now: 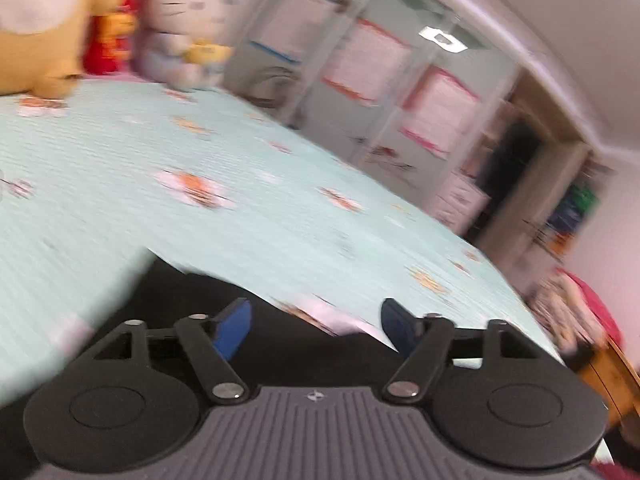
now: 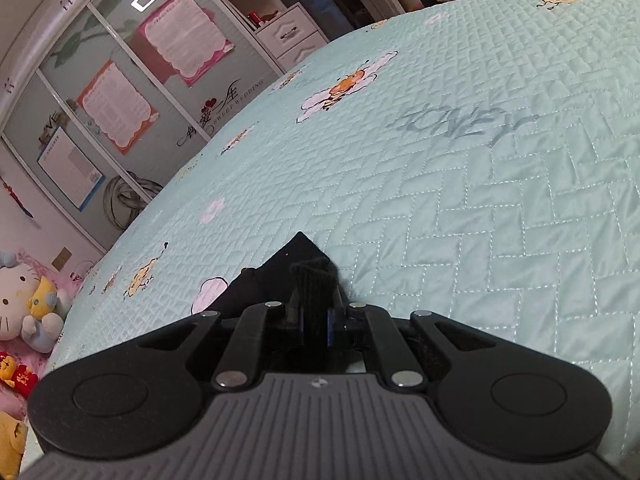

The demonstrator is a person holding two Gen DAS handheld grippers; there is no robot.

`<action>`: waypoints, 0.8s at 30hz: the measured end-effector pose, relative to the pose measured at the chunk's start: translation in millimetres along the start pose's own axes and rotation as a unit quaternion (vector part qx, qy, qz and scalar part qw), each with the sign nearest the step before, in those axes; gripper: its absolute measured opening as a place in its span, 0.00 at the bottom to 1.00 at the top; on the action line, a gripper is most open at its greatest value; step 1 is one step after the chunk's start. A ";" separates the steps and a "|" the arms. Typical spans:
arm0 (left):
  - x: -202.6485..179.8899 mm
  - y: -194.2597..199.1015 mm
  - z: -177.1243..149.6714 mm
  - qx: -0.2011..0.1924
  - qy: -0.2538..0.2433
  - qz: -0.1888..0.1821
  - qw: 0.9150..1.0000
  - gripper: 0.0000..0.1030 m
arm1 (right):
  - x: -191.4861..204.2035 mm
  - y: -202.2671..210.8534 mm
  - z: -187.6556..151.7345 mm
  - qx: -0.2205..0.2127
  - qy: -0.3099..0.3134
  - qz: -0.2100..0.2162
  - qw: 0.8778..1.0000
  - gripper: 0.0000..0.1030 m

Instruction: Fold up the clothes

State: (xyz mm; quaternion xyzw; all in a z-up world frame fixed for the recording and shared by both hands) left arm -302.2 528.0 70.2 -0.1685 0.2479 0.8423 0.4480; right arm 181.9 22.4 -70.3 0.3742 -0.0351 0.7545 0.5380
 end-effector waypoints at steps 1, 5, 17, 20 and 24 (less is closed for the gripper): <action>17.9 -11.7 9.5 0.009 0.009 0.015 1.000 0.73 | -0.1 -0.2 0.2 0.000 -0.001 0.000 1.000 0.07; 63.8 -61.3 21.4 0.074 0.047 0.036 0.996 0.72 | 1.1 -1.8 0.5 -0.002 0.004 -0.002 1.000 0.07; 85.0 -111.9 -7.1 0.206 0.082 -0.001 0.975 0.40 | 1.1 -0.4 -0.2 -0.004 0.012 -0.003 1.000 0.06; 93.3 -127.2 -11.4 0.217 0.113 -0.011 0.970 0.20 | 7.4 -1.0 -0.3 -0.002 0.034 -0.016 0.999 0.07; 103.5 -128.4 5.8 0.147 0.127 0.009 0.981 0.04 | 28.0 -6.4 9.6 0.007 0.079 -0.042 0.996 0.08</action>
Point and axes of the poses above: each gripper's, at about its wrist camera, not at the fingertips, and y roughly against the way its jaws point, x to its left, z to its top, the point moved 7 cm from there along -y, roughly the way its jaws point, and after that the axes turned 11 degrees about -x, right-handed, at the moved point
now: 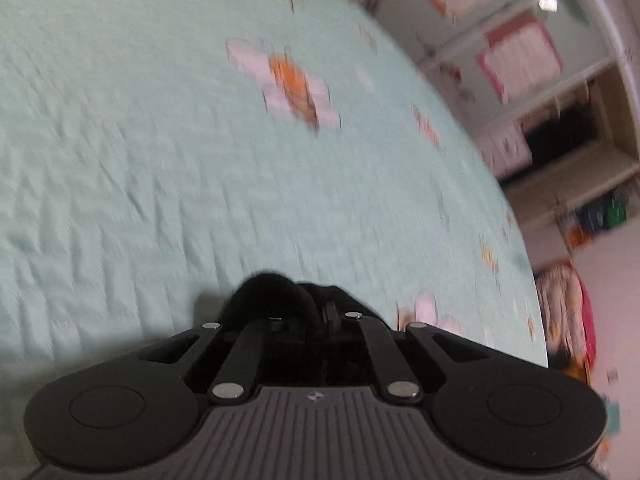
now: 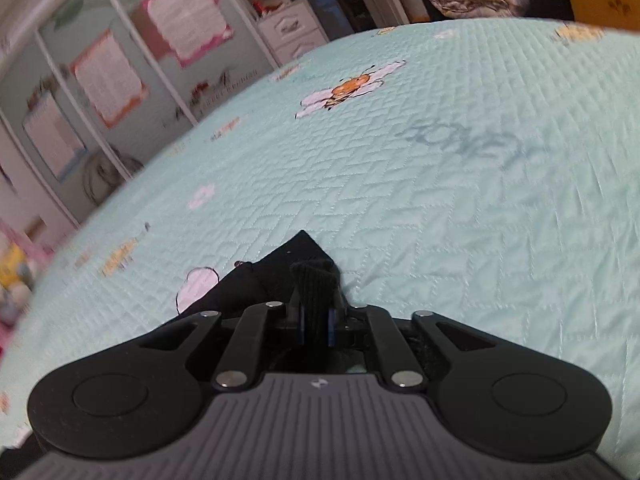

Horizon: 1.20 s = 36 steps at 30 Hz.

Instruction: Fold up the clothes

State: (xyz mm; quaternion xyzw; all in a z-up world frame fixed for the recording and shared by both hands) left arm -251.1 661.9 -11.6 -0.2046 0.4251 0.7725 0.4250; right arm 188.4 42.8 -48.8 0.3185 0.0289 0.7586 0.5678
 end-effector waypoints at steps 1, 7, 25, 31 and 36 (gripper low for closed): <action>1.2 3.0 10.0 -0.024 0.013 -0.007 1.000 0.04 | 6.2 0.2 8.6 -0.009 0.002 0.006 1.000 0.08; 11.6 -6.7 0.0 -0.027 0.018 0.022 0.999 0.05 | -7.7 -20.1 5.7 -0.013 0.005 -0.014 1.000 0.08; 14.0 12.2 3.1 -0.044 0.028 0.017 0.999 0.41 | -36.8 -19.9 5.1 -0.008 -0.101 0.017 0.995 0.17; 27.5 70.3 17.8 -0.088 0.054 0.052 0.993 0.62 | -73.5 35.4 -1.4 -0.047 -0.240 -0.047 0.968 0.30; 37.4 142.5 -18.8 -0.095 0.063 0.045 0.992 0.64 | -25.0 99.1 -27.4 -0.012 -0.232 0.028 0.972 0.33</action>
Point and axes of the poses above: each gripper's, at about its wrist camera, not at the fingertips, and y roughly against the way its jaws point, x to its left, z to its top, the point moved 7 cm from there along -y, roughly the way its jaws point, and after that the axes turned 11 degrees about -x, right-handed, at the moved point
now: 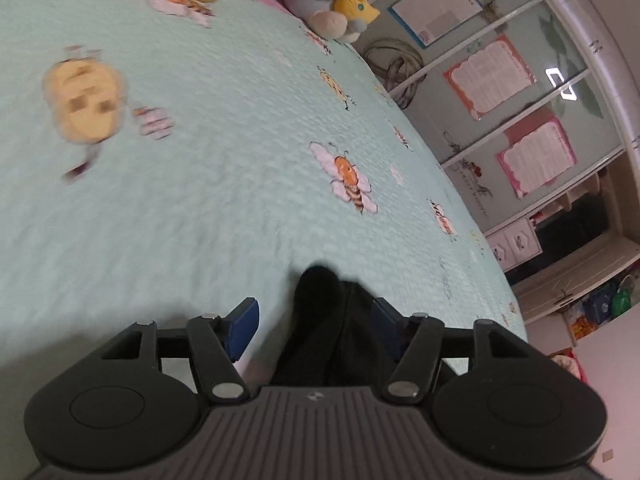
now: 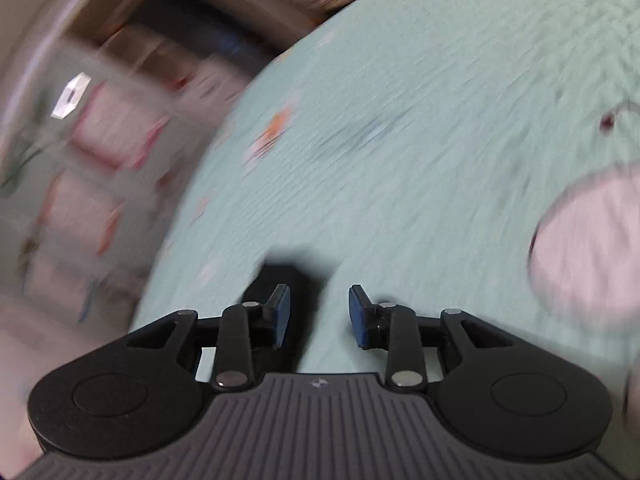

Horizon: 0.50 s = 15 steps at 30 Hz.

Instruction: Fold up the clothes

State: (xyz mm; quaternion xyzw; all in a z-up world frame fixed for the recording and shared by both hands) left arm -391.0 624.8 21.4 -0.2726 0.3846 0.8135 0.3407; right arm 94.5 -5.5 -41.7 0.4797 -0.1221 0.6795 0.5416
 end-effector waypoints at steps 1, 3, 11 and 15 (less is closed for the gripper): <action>8.3 15.6 -9.4 0.001 0.004 0.004 1.000 0.65 | 13.5 16.5 -18.2 0.022 0.016 0.026 0.999 0.33; 23.1 42.4 -27.7 0.004 0.010 0.014 1.000 0.65 | 39.3 51.6 -60.4 0.075 0.048 0.077 0.993 0.33; 55.0 102.1 -85.3 0.009 0.059 0.004 0.998 0.68 | 103.7 200.7 -252.0 0.261 0.251 0.197 0.911 0.33; 37.7 98.7 -106.7 0.044 0.049 -0.025 0.998 0.66 | 119.3 241.2 -316.4 0.285 0.341 0.218 0.869 0.33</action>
Point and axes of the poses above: each gripper's, at about its wrist camera, not at the fingertips, and y roughly against the way its jaws point, x to its left, z to its top, the point moved 7 cm from there along -y, roughly the way its jaws point, and after that the axes turned 11 degrees about -x, right-handed, at the moved point
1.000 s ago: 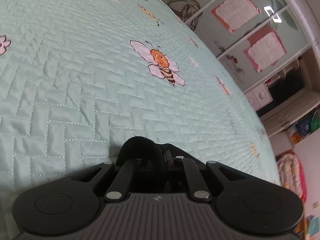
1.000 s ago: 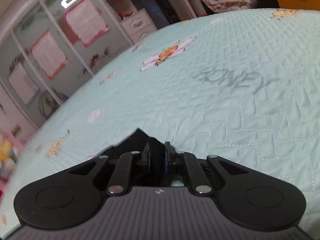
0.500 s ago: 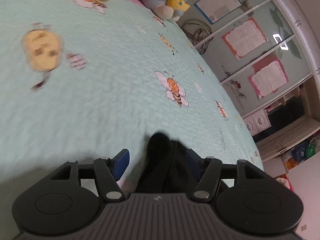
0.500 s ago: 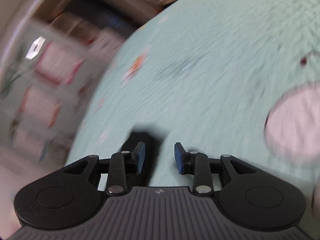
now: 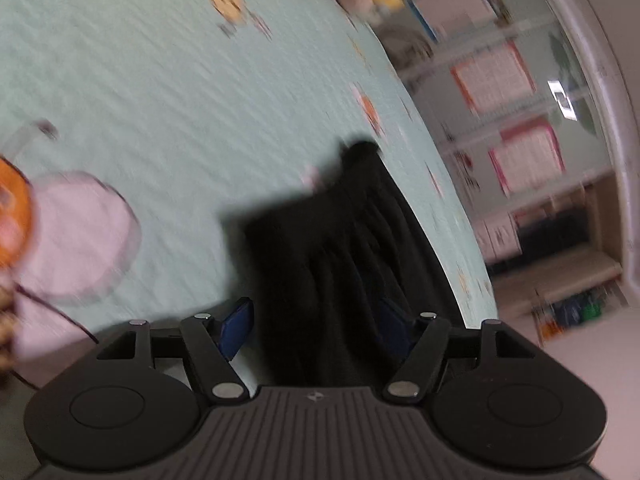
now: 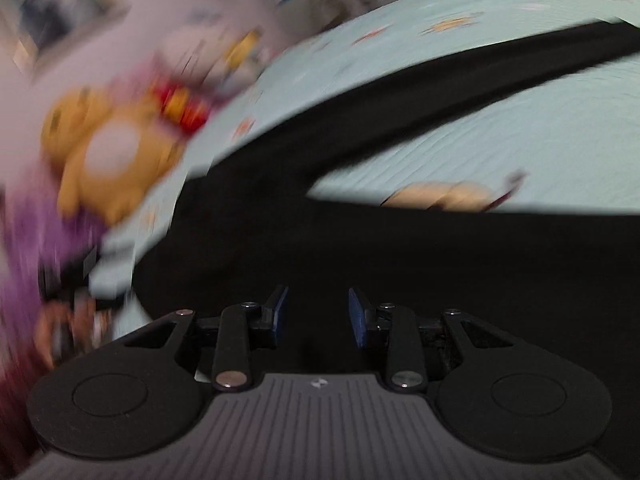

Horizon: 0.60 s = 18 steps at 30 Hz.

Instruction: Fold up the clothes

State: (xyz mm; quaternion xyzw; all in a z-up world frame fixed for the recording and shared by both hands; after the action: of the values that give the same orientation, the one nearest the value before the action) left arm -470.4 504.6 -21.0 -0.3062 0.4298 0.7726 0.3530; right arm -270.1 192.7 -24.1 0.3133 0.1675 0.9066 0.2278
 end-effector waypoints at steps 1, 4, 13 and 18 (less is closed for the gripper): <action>-4.7 -2.0 -4.8 0.008 -0.011 -0.004 1.000 0.61 | 10.9 -3.0 -3.1 0.000 0.015 0.002 1.000 0.33; -5.2 -9.1 -11.4 0.033 -0.054 0.024 0.998 0.01 | 24.5 -11.2 -2.9 -0.004 0.033 -0.008 0.999 0.33; 19.4 -3.2 7.8 0.026 -0.003 0.008 1.000 0.09 | 23.6 5.0 -32.6 0.036 0.003 -0.046 0.998 0.32; 7.8 3.5 -11.3 0.004 0.023 -0.019 1.000 0.62 | 39.4 20.3 -35.1 0.006 0.055 -0.051 0.997 0.33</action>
State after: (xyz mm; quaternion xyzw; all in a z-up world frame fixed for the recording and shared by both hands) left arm -475.8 495.6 -30.5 -0.3307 0.4350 0.7565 0.3593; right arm -326.6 190.4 -21.9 0.2556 0.2009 0.9085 0.2627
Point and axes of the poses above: each gripper's, at about its wrist camera, not at the fingertips, and y roughly against the way its jaws point, x to its left, z to its top, the point moved 7 cm from there along -y, roughly the way its jaws point, and after that the axes turned 11 degrees about -x, right-handed, at the moved point
